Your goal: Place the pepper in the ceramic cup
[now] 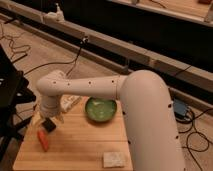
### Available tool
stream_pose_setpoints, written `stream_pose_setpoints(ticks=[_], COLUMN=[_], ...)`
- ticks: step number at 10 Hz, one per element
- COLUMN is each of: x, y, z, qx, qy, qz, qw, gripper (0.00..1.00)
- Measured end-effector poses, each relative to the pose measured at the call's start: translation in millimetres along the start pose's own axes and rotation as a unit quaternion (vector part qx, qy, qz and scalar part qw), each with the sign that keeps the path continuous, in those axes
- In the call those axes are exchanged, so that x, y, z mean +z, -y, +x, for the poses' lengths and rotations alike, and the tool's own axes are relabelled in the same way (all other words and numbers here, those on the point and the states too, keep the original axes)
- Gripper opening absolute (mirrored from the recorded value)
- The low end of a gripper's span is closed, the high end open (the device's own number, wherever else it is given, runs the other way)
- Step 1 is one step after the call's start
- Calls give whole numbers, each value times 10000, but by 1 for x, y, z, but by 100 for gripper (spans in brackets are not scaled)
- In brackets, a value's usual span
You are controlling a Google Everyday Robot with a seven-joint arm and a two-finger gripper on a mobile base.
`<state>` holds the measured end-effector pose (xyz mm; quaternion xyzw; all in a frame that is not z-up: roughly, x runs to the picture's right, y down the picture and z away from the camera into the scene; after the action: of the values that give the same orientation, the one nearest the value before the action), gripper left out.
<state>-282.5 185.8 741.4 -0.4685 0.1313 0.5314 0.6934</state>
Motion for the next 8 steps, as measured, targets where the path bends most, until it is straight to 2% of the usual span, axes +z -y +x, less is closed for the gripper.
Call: stream_pose_setpoints(ticks=[2,4,8], x=[24,43,66], y=[4,-3,-18], z=[0,-5,-14], qx=[259,230,-46], qy=[-207,-355,-614], qz=[-268,-478,-552], qw=[9991,9980,9966], gripper=[80,80,80])
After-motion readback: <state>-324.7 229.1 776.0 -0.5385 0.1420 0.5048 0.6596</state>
